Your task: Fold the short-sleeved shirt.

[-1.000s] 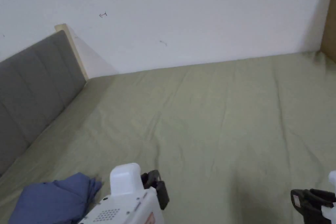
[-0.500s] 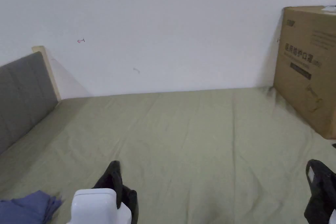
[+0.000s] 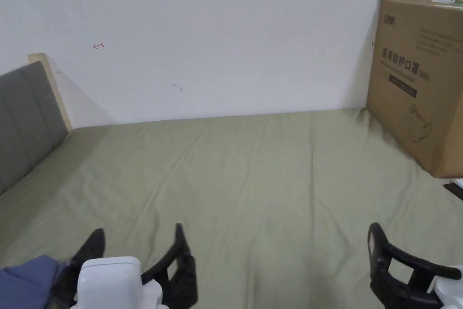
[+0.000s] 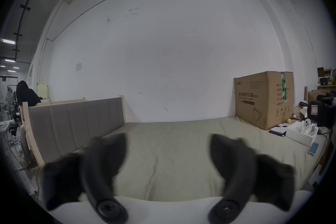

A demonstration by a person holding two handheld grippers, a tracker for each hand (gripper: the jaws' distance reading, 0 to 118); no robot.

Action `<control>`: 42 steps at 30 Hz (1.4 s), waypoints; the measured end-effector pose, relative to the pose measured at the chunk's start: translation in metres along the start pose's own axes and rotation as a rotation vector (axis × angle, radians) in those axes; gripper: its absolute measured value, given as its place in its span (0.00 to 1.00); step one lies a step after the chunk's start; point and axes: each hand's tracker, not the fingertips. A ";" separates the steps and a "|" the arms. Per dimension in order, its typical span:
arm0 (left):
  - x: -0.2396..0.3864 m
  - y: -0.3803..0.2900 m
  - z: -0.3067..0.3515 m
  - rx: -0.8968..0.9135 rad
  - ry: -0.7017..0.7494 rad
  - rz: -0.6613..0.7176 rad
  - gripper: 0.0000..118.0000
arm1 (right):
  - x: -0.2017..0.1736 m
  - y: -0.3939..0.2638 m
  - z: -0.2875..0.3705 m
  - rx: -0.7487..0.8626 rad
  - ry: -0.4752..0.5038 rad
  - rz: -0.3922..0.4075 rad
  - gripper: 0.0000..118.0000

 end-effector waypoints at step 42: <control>0.004 0.002 -0.021 -0.103 0.023 0.074 1.00 | -0.031 0.003 -0.006 -0.061 0.093 0.067 1.00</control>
